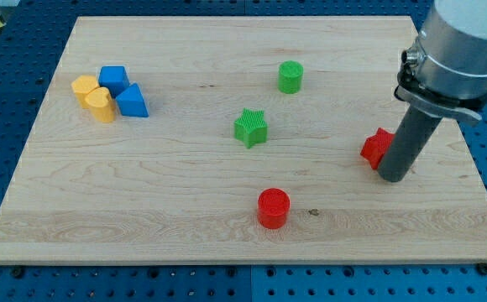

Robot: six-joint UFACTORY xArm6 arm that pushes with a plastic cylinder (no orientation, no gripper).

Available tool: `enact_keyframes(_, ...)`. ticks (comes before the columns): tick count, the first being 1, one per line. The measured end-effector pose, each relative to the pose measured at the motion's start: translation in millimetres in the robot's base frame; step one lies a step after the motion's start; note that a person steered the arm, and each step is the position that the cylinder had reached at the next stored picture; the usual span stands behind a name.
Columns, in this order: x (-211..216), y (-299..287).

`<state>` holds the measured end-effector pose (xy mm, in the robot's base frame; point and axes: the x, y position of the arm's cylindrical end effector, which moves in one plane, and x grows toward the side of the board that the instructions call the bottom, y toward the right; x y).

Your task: Move your arm to the top of the green circle

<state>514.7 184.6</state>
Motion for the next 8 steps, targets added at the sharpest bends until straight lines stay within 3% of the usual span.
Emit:
enact_keyframes(3, -38, 1)
enact_keyframes(4, -29, 39)
enact_keyframes(6, -132, 40)
enact_keyframes(8, -193, -91)
